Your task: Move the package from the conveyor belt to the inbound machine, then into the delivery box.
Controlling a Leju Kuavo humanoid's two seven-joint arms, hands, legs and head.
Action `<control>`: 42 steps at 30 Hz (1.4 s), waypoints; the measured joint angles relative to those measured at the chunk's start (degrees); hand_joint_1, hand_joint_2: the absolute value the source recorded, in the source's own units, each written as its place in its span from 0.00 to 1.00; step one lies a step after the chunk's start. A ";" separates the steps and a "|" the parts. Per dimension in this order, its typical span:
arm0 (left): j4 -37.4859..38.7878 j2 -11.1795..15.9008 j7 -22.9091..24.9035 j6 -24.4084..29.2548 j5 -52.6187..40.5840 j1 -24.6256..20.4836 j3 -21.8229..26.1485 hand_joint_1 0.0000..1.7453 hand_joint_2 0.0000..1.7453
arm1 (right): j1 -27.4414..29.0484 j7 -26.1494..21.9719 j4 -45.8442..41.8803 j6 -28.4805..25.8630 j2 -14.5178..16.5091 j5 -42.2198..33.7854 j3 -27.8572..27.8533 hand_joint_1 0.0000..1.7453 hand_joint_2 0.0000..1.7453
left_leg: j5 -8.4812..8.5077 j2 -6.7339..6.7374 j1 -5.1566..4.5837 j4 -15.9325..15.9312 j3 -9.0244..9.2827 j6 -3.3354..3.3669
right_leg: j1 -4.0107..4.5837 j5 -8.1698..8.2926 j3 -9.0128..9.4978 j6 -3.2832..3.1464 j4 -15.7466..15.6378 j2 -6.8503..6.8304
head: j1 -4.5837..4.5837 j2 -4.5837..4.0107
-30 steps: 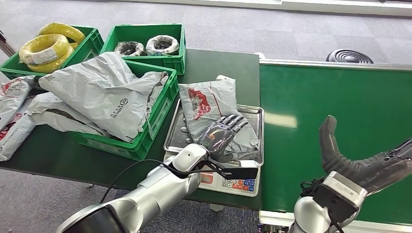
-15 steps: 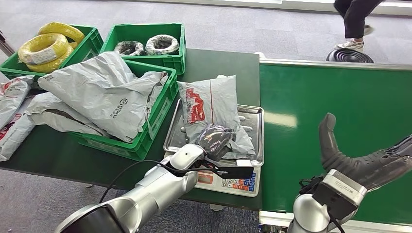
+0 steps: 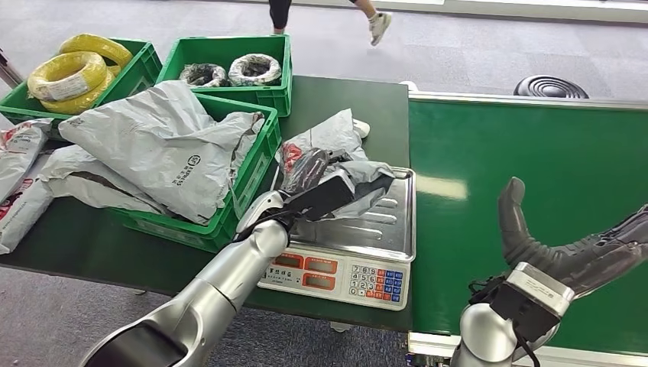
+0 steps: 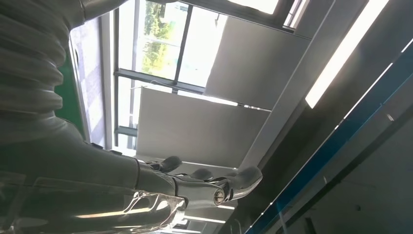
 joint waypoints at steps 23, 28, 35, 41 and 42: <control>-11.57 9.02 6.78 15.79 5.62 -10.77 17.35 1.00 1.00 | 0.68 -2.73 7.66 0.00 0.00 -2.29 -0.56 0.00 1.00 | 0.07 0.06 0.08 0.00 -0.13 -0.05 | 0.09 0.02 -0.16 -0.02 0.06 0.04 | 0.01 0.00; -6.83 12.07 7.50 21.68 4.77 -16.16 21.30 1.00 1.00 | 1.09 -2.45 9.71 0.00 0.00 -2.16 -0.60 0.00 1.00 | 0.07 0.05 0.08 0.00 -0.15 -0.05 | 0.08 0.02 -0.18 -0.02 0.06 0.04 | 0.02 0.00; 1.12 15.08 9.95 30.12 -1.42 -19.40 24.84 1.00 1.00 | 2.12 -2.45 11.00 0.00 0.00 -2.04 -1.28 0.00 1.00 | 0.07 0.06 0.07 0.00 -0.16 -0.05 | 0.08 0.02 -0.18 -0.02 0.06 0.04 | 0.01 0.00; 3.07 15.03 6.49 30.70 -13.68 -18.52 39.43 1.00 1.00 | 3.31 -1.46 11.38 0.00 0.00 -1.19 -1.43 0.00 1.00 | 0.06 0.24 0.08 0.00 -0.17 -0.06 | 0.09 0.02 -0.26 -0.02 0.06 0.15 | 0.00 0.00; 3.11 14.83 5.50 30.75 -16.10 -18.31 42.80 0.76 1.00 | 3.38 -1.22 11.44 0.00 0.00 -1.04 -1.42 0.00 1.00 | 0.06 0.24 0.08 0.00 -0.16 -0.06 | 0.09 0.02 -0.27 -0.02 0.06 0.15 | 0.01 0.00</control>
